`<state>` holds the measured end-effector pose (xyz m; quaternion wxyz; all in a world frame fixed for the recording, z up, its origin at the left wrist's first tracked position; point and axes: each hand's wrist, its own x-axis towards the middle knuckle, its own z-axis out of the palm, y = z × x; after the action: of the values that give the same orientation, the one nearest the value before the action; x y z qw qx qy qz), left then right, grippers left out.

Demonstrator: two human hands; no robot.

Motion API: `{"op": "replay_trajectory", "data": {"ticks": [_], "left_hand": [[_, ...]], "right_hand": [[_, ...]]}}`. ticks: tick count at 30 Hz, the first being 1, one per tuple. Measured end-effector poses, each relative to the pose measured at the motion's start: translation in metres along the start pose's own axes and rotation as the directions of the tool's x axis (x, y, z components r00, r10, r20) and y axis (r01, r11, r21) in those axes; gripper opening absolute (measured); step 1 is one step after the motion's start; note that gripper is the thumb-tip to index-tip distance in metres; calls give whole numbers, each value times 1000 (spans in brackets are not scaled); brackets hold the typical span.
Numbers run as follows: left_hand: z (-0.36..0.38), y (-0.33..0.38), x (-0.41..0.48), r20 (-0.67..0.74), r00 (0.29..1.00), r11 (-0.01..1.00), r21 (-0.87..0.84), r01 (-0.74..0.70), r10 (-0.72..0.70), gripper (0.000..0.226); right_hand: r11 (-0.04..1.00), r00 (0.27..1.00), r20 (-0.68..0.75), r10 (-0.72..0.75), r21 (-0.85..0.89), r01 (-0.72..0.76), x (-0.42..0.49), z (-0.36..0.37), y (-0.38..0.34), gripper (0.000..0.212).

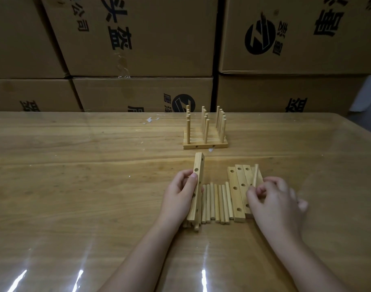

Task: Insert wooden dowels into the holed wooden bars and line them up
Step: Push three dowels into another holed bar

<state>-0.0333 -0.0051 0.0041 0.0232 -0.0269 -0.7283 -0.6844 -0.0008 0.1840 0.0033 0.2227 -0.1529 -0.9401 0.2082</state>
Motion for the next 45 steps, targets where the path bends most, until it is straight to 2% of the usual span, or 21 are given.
{"op": "replay_trajectory", "data": {"ticks": [3, 6, 10, 14, 23, 30, 34, 45], "left_hand": [[0, -1, 0, 0, 1000, 1000, -3, -2, 2, 19], [0, -1, 0, 2, 1000, 1000, 0, -8, 8, 17], [0, -1, 0, 6, 1000, 999, -33, -14, 14, 16], [-2, 2, -3, 60, 998, 998, -68, -16, 21, 22], [-5, 9, -6, 102, 995, 990, -138, 6, 9, 27], [-5, 11, -7, 121, 993, 985, -171, 36, -15, 23], [-5, 12, -8, 113, 993, 984, -175, 45, -25, 23], [-4, 14, -8, 94, 994, 983, -172, 66, -51, 21]], "right_hand": [[982, 993, -15, -121, 145, 121, -3, 1, -4, 20], [918, 970, -54, -238, 313, 243, -10, 0, -12, 13], [880, 947, -22, -319, 363, 305, -12, 1, -15, 18], [846, 944, 5, -331, 444, 295, -10, 5, -13, 9], [745, 948, -57, -314, 604, 283, -8, 3, -14, 15], [729, 948, -61, -311, 624, 280, -7, 4, -12, 17], [728, 957, -54, -285, 637, 253, -7, 5, -12, 11], [660, 981, -69, -180, 732, 172, -7, 4, -11, 18]]}}
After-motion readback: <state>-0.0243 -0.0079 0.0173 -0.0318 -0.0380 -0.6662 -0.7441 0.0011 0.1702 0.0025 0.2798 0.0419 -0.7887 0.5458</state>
